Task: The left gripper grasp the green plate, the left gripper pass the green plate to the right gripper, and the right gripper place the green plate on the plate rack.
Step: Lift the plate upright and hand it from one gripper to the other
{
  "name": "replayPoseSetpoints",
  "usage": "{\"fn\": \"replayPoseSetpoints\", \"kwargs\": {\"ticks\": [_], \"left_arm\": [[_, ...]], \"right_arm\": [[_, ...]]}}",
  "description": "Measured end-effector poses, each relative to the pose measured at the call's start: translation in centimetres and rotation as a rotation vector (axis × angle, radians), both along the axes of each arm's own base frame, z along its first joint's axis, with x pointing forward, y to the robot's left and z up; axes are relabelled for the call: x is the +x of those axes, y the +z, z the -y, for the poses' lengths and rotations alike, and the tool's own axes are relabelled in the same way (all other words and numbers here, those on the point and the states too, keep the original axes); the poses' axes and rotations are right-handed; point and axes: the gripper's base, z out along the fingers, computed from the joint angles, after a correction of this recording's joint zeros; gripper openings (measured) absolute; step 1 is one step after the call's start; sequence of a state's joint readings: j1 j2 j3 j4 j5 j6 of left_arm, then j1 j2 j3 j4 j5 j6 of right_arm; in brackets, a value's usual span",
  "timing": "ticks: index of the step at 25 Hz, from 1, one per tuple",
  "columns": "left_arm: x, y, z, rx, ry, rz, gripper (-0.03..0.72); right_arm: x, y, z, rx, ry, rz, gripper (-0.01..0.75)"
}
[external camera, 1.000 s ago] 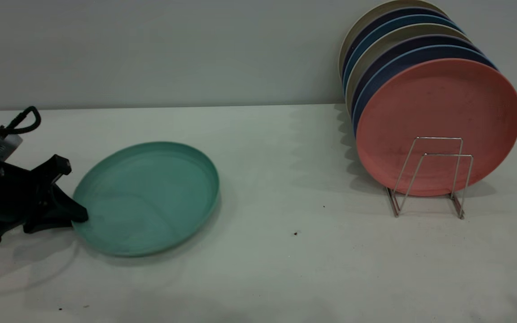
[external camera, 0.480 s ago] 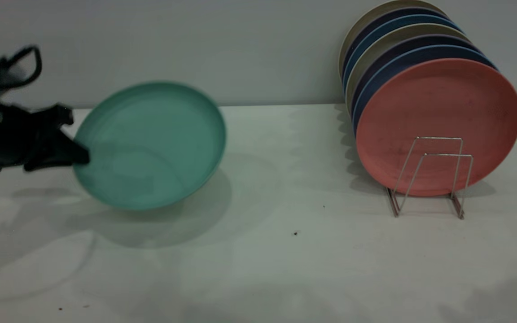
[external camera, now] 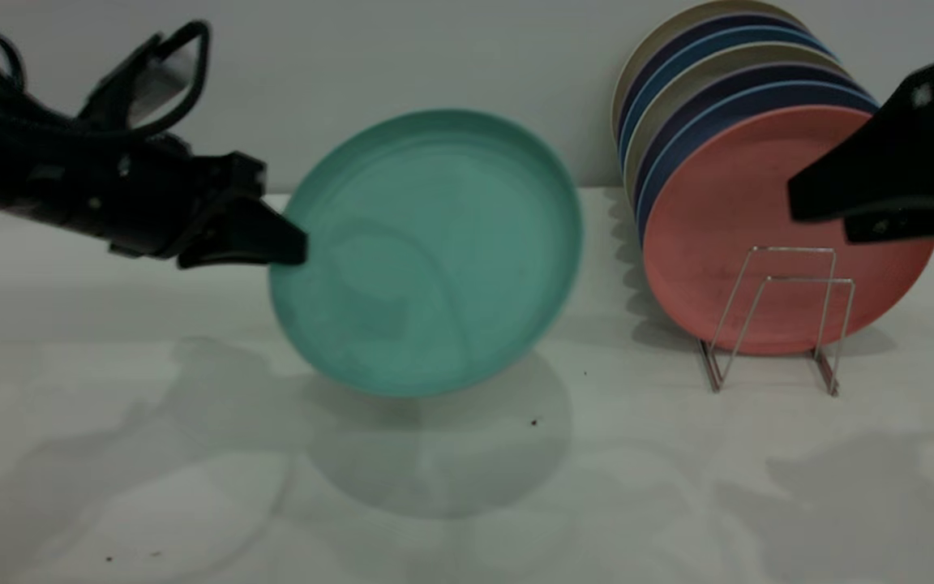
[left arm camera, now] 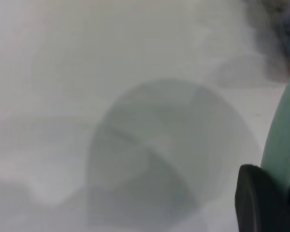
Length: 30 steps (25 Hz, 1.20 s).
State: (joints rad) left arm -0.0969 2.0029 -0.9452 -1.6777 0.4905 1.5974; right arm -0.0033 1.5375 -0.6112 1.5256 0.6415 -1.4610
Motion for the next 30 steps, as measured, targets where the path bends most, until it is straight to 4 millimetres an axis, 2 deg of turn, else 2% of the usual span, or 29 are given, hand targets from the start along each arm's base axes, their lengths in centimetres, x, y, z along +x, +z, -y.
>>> {"fn": "replayPoseSetpoints", "kwargs": {"ticks": [7,18,22,26,30], "left_arm": [[-0.9,0.6,2.7,-0.048,-0.08,-0.01,0.014],[-2.6,0.8,7.2,-0.071,-0.193,-0.022,0.014],[-3.0,0.8,8.1,-0.076,-0.214,-0.019,0.014],[-3.1,0.9,8.2,-0.082,-0.219,-0.018,0.013],[-3.3,1.1,8.4,-0.109,-0.253,-0.008,0.013]], "right_arm": [[0.8,-1.8,-0.6,0.079,0.037,-0.012,0.5],[0.7,-1.6,-0.9,0.116,0.067,-0.001,0.497],[0.7,-1.6,-0.9,0.117,0.067,-0.001,0.491],[0.6,-1.7,-0.9,0.116,0.071,-0.012,0.431],[0.6,-1.7,-0.9,0.122,0.066,-0.026,0.312]]}}
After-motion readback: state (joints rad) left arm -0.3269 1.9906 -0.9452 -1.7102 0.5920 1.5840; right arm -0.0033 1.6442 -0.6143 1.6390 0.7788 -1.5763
